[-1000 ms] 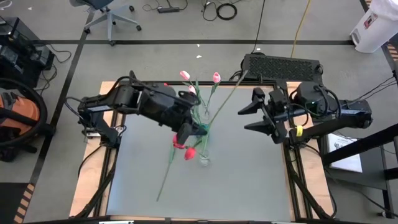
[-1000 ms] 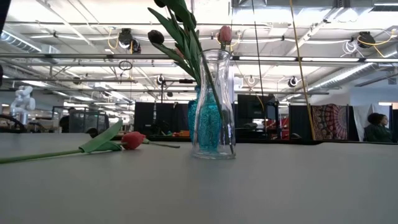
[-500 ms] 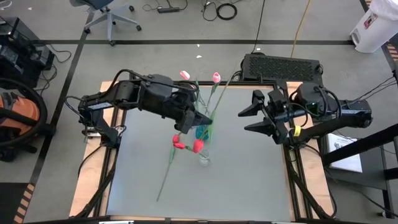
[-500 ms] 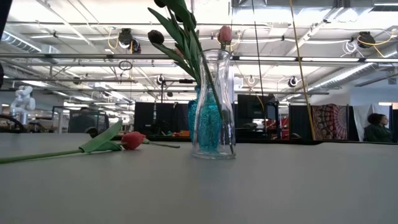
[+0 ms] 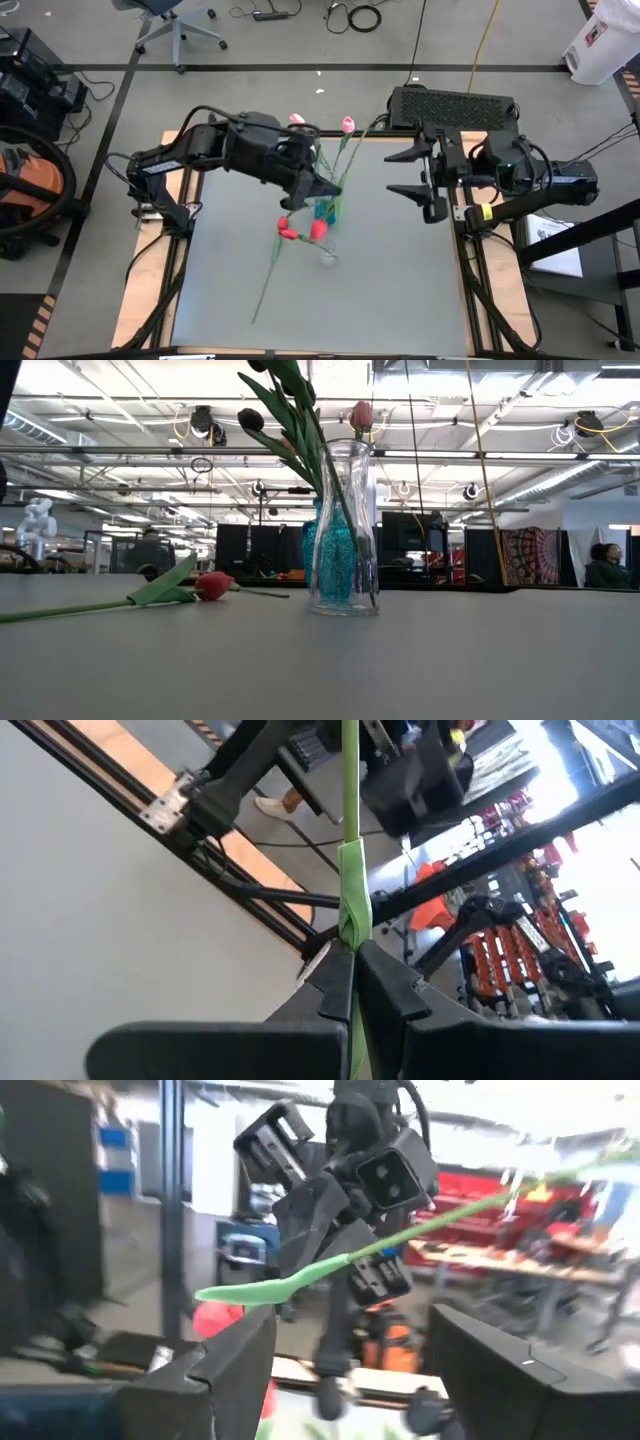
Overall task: Sort flowers into vase by color
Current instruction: Put the bottom left red tulip into the bottom transparent vase
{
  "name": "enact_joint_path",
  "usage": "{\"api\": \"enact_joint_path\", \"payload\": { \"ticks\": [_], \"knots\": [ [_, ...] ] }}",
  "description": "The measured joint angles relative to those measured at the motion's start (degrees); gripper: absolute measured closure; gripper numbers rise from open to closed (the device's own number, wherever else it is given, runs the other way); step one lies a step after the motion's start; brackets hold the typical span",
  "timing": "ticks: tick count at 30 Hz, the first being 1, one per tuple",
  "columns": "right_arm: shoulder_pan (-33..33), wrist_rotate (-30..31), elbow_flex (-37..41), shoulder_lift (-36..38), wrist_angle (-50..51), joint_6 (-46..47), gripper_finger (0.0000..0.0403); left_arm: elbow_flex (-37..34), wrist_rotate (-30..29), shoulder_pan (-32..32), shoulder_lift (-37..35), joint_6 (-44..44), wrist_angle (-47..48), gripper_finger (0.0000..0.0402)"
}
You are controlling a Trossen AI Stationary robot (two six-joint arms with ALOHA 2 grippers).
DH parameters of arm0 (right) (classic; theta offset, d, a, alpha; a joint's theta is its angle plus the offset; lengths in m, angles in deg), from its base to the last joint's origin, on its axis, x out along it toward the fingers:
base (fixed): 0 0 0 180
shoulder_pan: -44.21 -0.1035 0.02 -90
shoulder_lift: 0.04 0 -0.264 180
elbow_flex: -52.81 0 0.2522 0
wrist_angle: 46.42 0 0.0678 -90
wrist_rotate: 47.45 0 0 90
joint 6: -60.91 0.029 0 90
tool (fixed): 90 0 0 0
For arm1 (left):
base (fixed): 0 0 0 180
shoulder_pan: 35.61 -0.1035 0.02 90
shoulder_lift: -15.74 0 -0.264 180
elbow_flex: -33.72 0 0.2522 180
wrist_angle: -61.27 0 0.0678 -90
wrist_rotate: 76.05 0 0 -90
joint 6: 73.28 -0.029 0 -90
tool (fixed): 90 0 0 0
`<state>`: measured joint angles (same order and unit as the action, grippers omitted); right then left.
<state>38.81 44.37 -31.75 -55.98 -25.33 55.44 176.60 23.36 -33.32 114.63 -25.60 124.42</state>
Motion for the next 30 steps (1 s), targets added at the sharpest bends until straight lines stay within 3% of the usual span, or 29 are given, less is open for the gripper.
{"api": "enact_joint_path", "payload": {
  "ticks": [6, 15, 30],
  "knots": [
    [-2.64, 8.08, 0.0, -0.41, 0.32, -13.31, 0.0149, 0.0, 1.84, -2.33, 0.0, -0.37, 0.04, 0.0391],
    [-10.54, 25.53, 0.02, -1.36, -0.64, -35.23, 0.0149, 0.0, 6.39, -4.42, 0.0, -0.05, 0.04, 0.0391],
    [-20.95, 47.99, 0.02, -8.3, -13.64, -73.91, 0.0149, 0.0, 15.5, -4.58, 0.0, 4.63, -1.44, 0.0391]
  ]
}}
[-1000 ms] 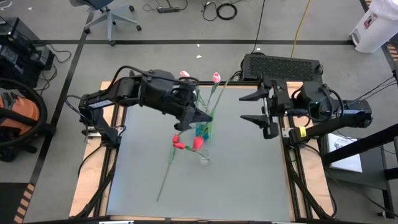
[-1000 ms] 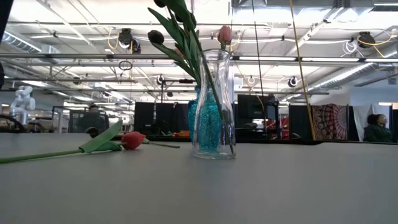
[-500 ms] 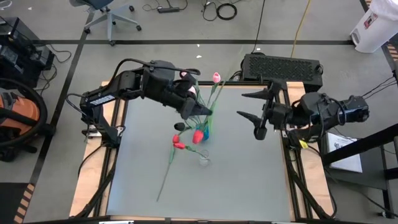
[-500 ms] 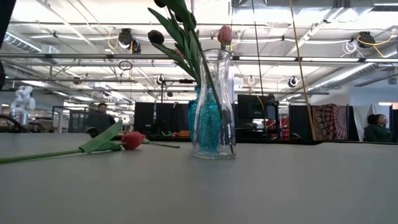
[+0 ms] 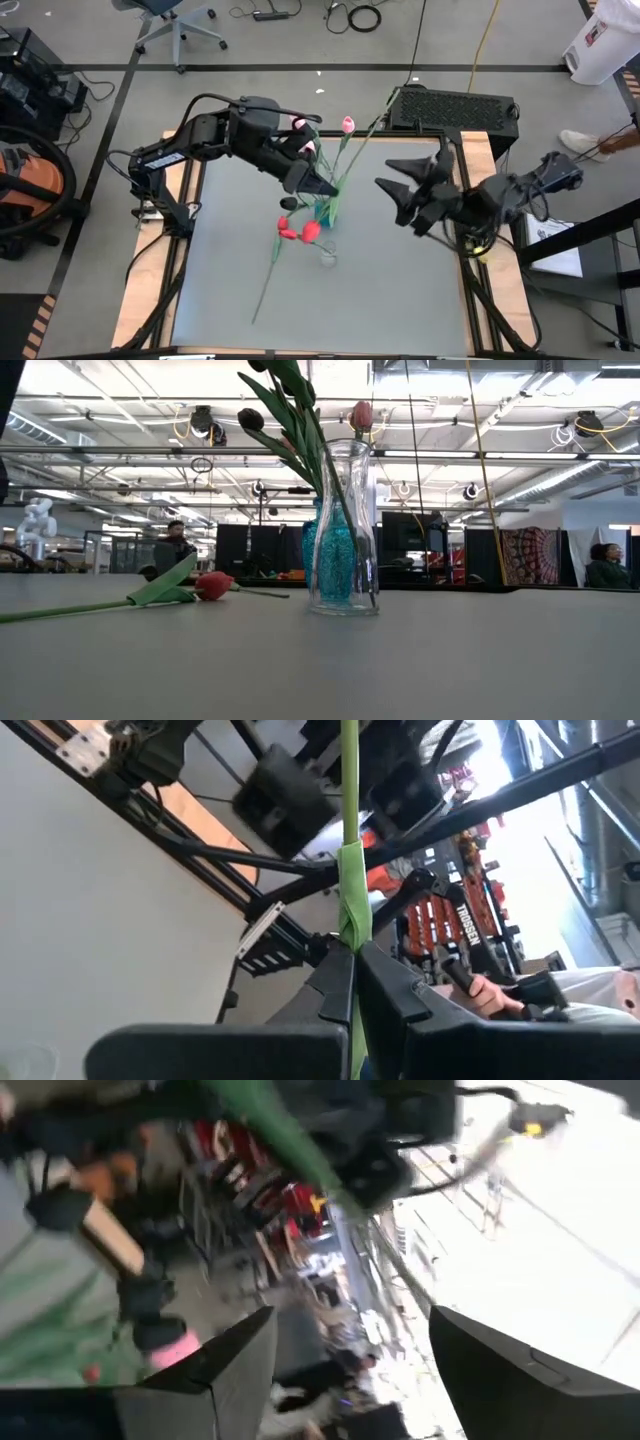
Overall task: Sort flowers into vase by color
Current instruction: Put the bottom left red tulip into the bottom transparent vase
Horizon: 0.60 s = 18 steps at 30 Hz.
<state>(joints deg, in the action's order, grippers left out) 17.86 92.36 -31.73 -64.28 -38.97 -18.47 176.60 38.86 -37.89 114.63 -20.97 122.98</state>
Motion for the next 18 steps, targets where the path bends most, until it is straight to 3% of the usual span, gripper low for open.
{"api": "enact_joint_path", "payload": {
  "ticks": [3, 18],
  "knots": [
    [-0.8, 3.32, 0.0, -2.46, -0.37, -6.18, 0.0149, 0.0, 1.07, -0.04, 0.39, 1.37, -0.04, 0.0391],
    [-3.95, 6.02, 0.0, -8.76, -11.24, -9.23, 0.0149, -0.02, 3.82, 0.0, 2.61, 5.07, 0.37, 0.0391]
  ]
}}
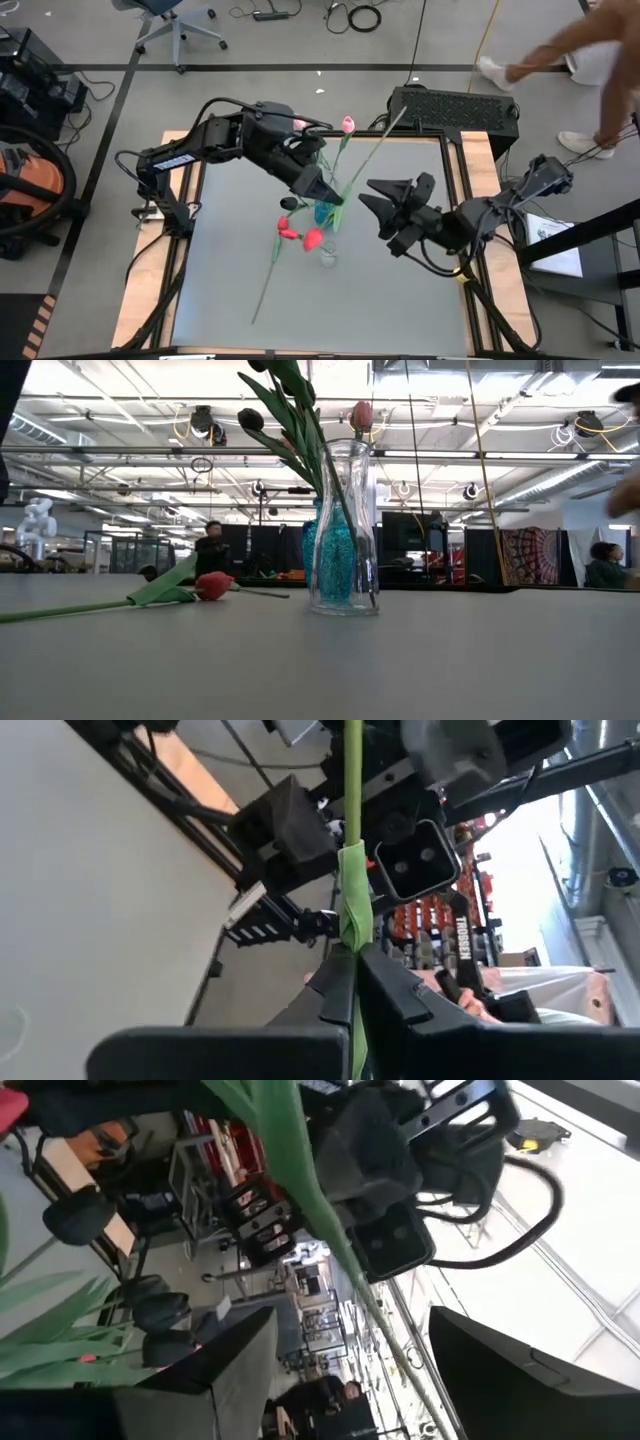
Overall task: Sort flowers into vase by color
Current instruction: Put the bottom left red tulip into the bottom transparent vase
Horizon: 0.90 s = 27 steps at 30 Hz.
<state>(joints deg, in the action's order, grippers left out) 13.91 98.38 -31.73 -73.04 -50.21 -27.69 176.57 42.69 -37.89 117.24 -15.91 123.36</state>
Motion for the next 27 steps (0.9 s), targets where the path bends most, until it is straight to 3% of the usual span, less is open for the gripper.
{"api": "enact_joint_path", "payload": {
  "ticks": [13, 27],
  "knots": [
    [-0.95, 3.17, 0.0, -1.11, -1.02, 2.62, 0.0149, -0.04, 4.13, 0.0, 2.44, 7.03, 0.03, 0.0391],
    [-2.11, 5.2, 0.0, -2.19, -1.01, 5.81, 0.0149, -0.02, 7.34, 0.04, 4.19, 12.84, -7.04, 0.0391]
  ]
}}
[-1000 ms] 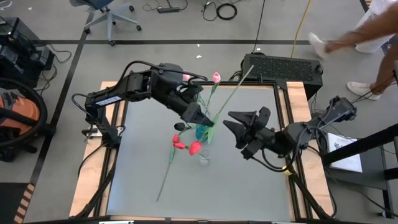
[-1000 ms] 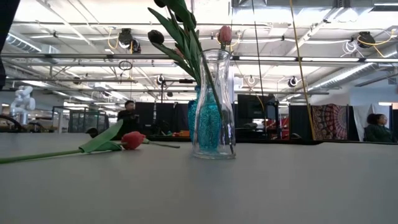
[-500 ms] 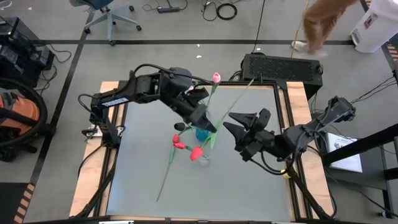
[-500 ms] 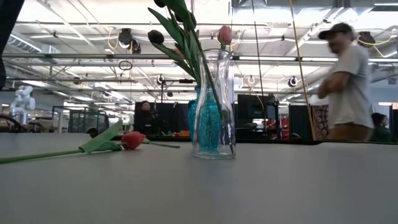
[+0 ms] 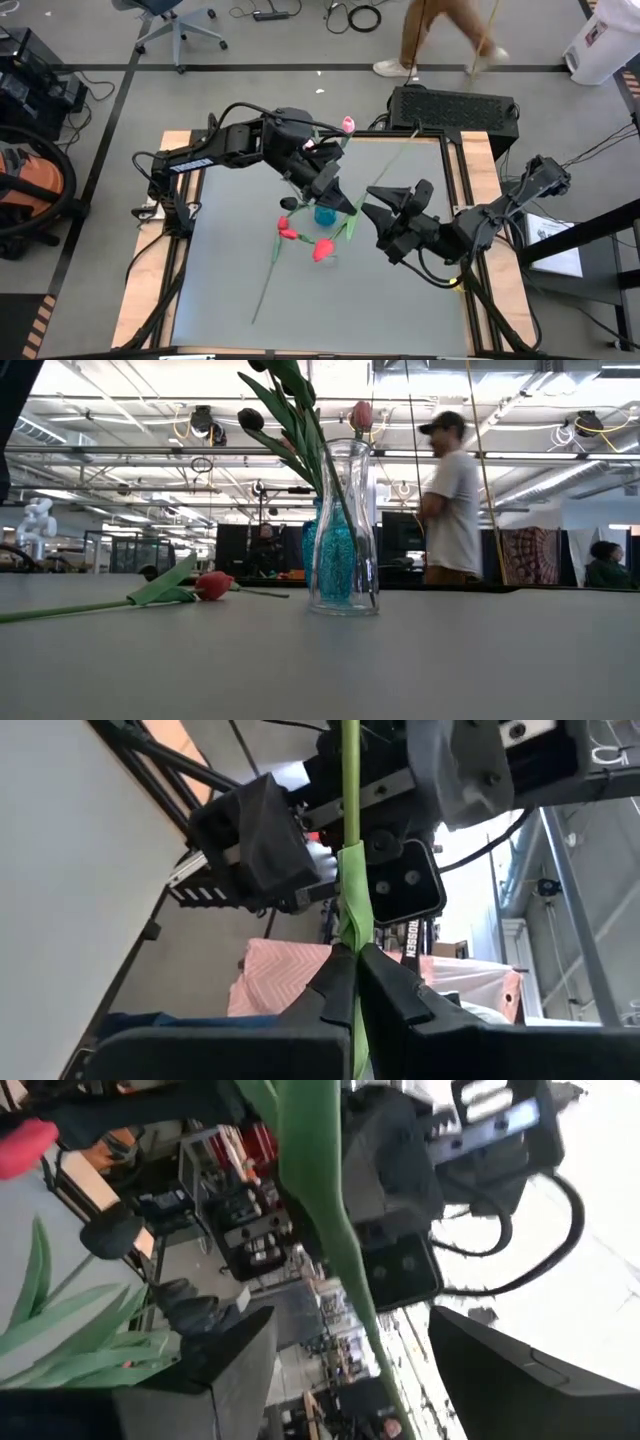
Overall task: Sort flowers into vase by color
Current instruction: Put the bottom left red tulip into the bottom transparent vase
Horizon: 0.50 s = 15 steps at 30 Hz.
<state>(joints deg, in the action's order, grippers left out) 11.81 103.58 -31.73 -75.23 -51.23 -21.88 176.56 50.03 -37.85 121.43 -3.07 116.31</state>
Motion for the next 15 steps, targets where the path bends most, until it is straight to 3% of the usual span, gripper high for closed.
{"api": "enact_joint_path", "payload": {
  "ticks": [15],
  "knots": [
    [0.04, 0.46, 0.0, 0.01, 0.21, 1.14, 0.0149, -0.76, -2.23, 0.02, 0.0, 0.0, -0.22, 0.0391]
  ]
}}
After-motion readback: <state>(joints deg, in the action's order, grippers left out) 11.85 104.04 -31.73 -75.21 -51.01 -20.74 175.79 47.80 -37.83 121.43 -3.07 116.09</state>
